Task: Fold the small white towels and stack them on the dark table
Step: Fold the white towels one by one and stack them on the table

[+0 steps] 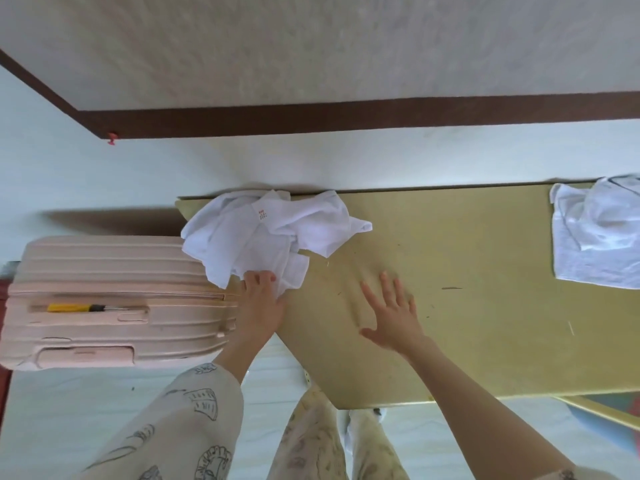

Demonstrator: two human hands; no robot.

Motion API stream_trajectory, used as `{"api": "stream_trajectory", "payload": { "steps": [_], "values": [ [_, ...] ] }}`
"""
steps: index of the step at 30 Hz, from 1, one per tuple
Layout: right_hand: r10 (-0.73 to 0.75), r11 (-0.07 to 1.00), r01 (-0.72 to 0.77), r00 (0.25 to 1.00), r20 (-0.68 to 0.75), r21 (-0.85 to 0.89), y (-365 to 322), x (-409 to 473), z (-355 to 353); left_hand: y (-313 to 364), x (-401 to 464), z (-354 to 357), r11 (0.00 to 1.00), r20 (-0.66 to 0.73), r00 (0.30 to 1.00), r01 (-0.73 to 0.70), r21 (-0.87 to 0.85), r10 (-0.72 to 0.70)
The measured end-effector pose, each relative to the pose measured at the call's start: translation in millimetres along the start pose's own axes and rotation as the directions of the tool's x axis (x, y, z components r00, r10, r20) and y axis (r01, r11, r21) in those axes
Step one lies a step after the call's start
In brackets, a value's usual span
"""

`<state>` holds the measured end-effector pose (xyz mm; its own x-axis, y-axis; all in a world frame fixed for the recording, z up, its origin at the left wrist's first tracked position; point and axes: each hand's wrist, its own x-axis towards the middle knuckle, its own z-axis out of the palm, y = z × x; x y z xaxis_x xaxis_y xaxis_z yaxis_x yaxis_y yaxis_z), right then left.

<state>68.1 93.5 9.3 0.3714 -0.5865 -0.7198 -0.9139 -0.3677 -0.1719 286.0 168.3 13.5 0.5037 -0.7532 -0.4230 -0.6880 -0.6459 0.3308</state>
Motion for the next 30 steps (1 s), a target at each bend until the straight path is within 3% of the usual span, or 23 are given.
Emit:
{"api": "stream_trajectory", "payload": {
  "steps": [4, 8, 10, 12, 14, 17, 20, 23, 27, 30],
  "values": [
    [-0.001, 1.000, 0.001, 1.000, 0.002, 0.004, -1, 0, 1, -5, 3, -14, 0.992, -0.006, 0.998, 0.055, -0.112, -0.056],
    [0.014, 0.999, -0.015, 1.000, 0.026, 0.030, -1, 0, -5, 11, 3, -57, 0.969, -0.047, 0.999, 0.014, -0.247, -0.027],
    [0.033, 0.992, -0.042, 0.996, 0.081, 0.118, -3, 1, -18, 32, 3, -94, 0.954, -0.120, 0.992, -0.063, -0.291, 0.029],
    [0.056, 0.945, -0.078, 0.995, 0.078, 0.318, -9, -1, -45, 56, 2, -135, 0.935, -0.174, 0.975, -0.185, -0.302, 0.137],
    [0.062, 0.863, -0.030, 0.997, -0.047, 0.505, -18, -8, -81, 81, -1, -175, 0.910, -0.202, 0.949, -0.294, -0.292, 0.242],
    [-0.006, 0.753, 0.221, 0.944, -0.329, 0.619, -31, -32, -141, 120, -11, -224, 0.853, -0.204, 0.895, -0.442, -0.278, 0.397],
    [-0.111, 0.657, 0.459, 0.843, -0.526, 0.598, -41, -64, -195, 160, -29, -254, 0.789, -0.118, 0.829, -0.558, -0.257, 0.547],
    [-0.155, 0.654, 0.576, 0.736, -0.659, 0.490, -34, -97, -231, 199, -50, -270, 0.731, -0.019, 0.765, -0.622, -0.281, 0.644],
    [-0.053, 0.811, 0.433, 0.725, -0.686, 0.394, 13, -131, -246, 247, -67, -269, 0.652, -0.008, 0.684, -0.698, -0.296, 0.730],
    [0.110, 0.846, 0.279, 0.742, -0.661, 0.454, 71, -147, -237, 278, -68, -248, 0.661, -0.039, 0.699, -0.692, -0.291, 0.714]
  ]
}}
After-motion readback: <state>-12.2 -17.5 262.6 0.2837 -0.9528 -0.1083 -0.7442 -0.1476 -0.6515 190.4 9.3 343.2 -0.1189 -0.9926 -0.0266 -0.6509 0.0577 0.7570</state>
